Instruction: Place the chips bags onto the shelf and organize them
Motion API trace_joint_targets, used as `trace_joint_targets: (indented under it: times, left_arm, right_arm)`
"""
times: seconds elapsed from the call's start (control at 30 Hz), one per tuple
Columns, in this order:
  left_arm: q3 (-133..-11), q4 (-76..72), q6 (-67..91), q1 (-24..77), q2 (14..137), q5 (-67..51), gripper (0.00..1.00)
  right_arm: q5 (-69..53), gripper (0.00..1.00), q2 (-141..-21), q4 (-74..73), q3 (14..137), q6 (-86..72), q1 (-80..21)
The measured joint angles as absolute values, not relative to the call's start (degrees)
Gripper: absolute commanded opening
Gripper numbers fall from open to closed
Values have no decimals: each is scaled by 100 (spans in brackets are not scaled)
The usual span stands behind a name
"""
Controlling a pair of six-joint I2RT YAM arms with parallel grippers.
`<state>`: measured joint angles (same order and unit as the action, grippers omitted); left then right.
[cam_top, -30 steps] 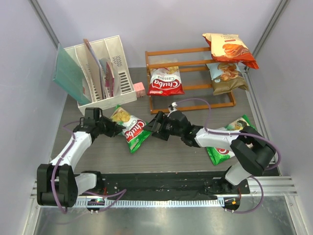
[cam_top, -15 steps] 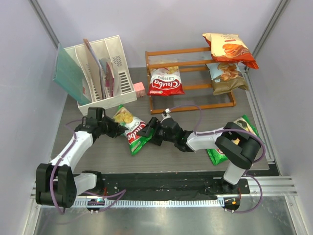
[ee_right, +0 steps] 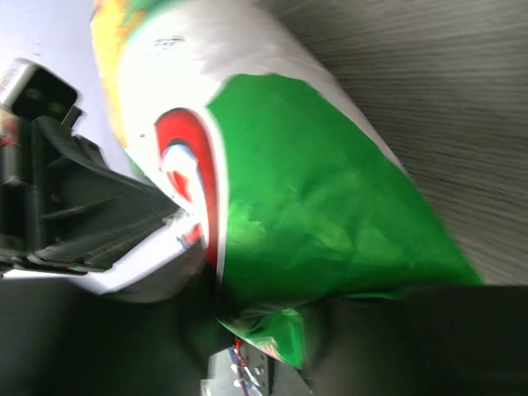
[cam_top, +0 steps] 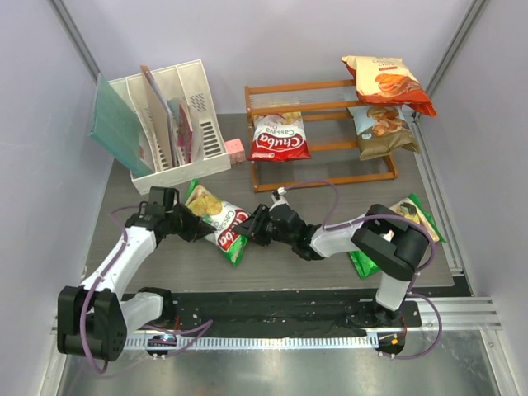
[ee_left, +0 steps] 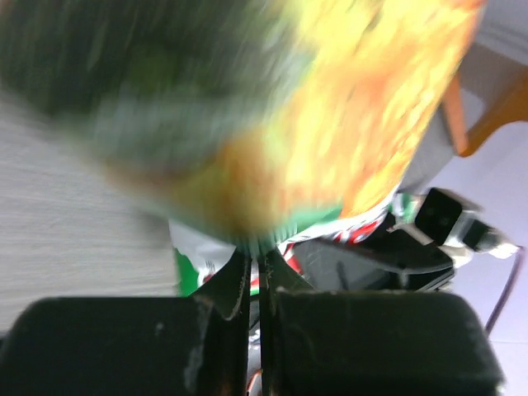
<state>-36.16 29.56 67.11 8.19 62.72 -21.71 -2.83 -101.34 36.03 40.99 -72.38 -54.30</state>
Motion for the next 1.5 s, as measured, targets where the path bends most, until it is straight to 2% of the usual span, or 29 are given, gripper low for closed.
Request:
trace_joint_targets:
  times: [0.03, 0.07, 0.1, 0.17, 0.2, 0.3, 0.4, 0.57, 0.93, 1.27, 1.5]
  left_arm:
    - [-3614, 3072, 6657, 825, 6270, -2185, 13]
    - [-3612, 3175, 6595, 829, 6267, -2213, 19]
    - [-3610, 3356, 6528, 867, 6259, -2272, 34]
    - [-3610, 3688, 6392, 926, 6239, -2298, 51]
    - [-3612, 3806, 6298, 939, 6235, -2292, 65]
    - [-3715, 4348, 6095, 950, 6204, -2143, 74]
    - [-4036, 4864, 5953, 952, 6117, -1835, 77]
    - [-4637, 5172, 5756, 921, 5857, -1402, 78]
    - [-4648, 5290, 5649, 764, 6045, -1253, 77]
    - [-4650, 5188, 5649, 742, 6388, -1247, 77]
    - [-4650, 5166, 5651, 742, 6388, -1236, 77]
  right_arm:
    - [-290, 19, -10151, 3667, 4099, -7286, -5433]
    - [-290, 17, -10154, 3730, 4099, -7312, -5439]
    - [-281, 15, -10154, 3811, 4099, -7332, -5443]
    - [-248, 13, -10149, 3872, 4095, -7330, -5448]
    - [-237, 12, -10134, 3879, 4080, -7325, -5448]
    - [-220, 9, -9920, 3752, 3975, -7299, -5452]
    - [-226, 6, -9496, 3400, 3828, -7210, -5452]
    - [-172, 2, -8263, 2349, 3640, -6912, -5422]
    - [753, 1, -5349, -130, 3476, -6602, -4984]
    - [937, 1, -5415, -1765, 3481, -6410, -4189]
    - [1000, 1, -5315, -1835, 3483, -6204, -3693]
